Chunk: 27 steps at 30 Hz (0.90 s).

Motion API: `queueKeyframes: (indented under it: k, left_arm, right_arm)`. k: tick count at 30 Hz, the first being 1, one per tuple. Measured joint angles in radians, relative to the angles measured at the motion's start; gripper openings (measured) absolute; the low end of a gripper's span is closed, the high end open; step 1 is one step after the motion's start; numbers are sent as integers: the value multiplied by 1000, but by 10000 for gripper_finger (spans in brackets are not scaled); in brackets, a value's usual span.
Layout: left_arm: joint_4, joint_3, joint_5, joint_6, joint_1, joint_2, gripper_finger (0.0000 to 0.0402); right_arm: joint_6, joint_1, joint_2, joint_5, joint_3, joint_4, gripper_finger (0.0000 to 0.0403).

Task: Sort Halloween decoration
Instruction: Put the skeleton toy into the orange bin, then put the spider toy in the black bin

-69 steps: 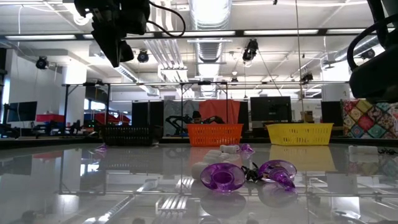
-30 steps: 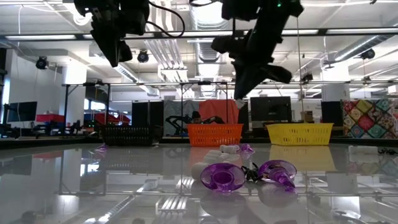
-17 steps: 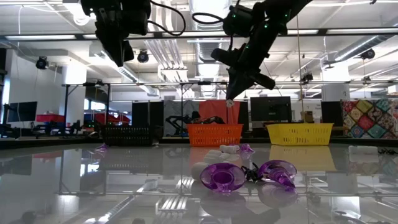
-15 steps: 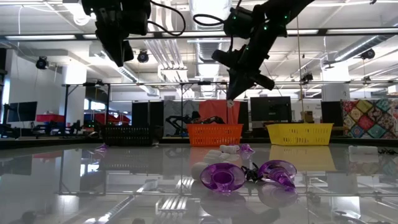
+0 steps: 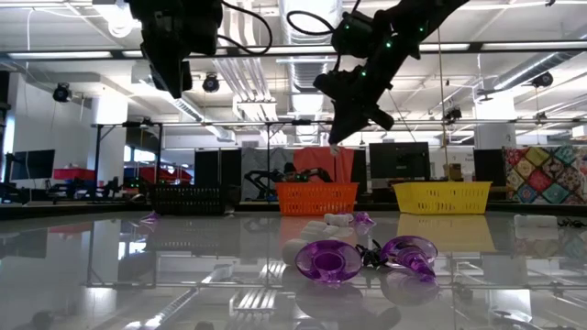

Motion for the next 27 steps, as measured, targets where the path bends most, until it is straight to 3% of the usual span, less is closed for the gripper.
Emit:
queueKeyframes:
  k: [5, 17, 21, 27]
  left_arm:
    - [-6, 0, 0, -18, 0, 0, 0]
    - [-13, 0, -1, -36, 0, 0, 3]
    - [-9, 0, 0, -60, -3, 0, 23]
    - [44, 0, 1, -103, -36, 0, 67]
  right_arm:
    - [-20, -19, 0, 0, 0, 0, 19]
    - [-55, -30, 0, 0, 0, 14, 77]
    - [-59, -32, -17, 0, 6, -27, 82]
    - [-59, -30, -32, 5, 89, -226, 83]
